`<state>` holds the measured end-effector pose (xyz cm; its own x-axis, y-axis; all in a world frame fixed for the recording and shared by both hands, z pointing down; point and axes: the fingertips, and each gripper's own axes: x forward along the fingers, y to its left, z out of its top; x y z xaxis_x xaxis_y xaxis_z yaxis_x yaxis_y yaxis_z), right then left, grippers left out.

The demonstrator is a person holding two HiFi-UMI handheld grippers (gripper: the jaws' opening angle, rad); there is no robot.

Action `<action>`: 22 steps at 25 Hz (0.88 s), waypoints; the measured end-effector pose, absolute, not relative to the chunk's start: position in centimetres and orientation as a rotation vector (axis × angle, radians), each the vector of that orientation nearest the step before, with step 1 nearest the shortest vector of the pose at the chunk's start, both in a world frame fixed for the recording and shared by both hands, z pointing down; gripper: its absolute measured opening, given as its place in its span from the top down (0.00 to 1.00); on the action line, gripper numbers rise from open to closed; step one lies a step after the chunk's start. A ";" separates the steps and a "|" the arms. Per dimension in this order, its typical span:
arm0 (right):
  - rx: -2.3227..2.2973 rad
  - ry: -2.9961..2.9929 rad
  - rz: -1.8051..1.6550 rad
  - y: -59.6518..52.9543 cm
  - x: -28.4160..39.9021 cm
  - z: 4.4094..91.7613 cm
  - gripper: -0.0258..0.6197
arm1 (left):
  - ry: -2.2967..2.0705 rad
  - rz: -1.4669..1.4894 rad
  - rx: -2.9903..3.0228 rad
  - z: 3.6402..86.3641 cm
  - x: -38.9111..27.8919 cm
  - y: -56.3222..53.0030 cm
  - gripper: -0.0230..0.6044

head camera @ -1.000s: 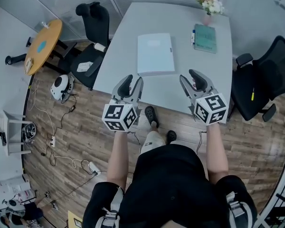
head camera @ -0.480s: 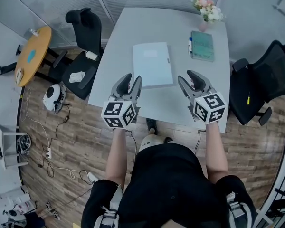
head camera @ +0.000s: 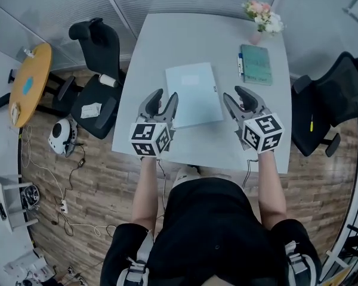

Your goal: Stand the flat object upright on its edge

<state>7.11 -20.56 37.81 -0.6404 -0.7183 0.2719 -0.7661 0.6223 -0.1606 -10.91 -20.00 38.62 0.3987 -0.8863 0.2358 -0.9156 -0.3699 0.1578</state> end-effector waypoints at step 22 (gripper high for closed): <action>1.334 -2.455 0.586 -29.2 3.7 47.8 0.67 | -1.353 0.228 2.257 49.6 -15.1 -30.5 0.65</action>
<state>3.71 -29.19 47.85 -0.5312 -0.7292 0.4314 -0.8454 0.4896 -0.2135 -15.06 -30.48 49.62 0.4936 -0.7801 0.3843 -0.8631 -0.3852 0.3267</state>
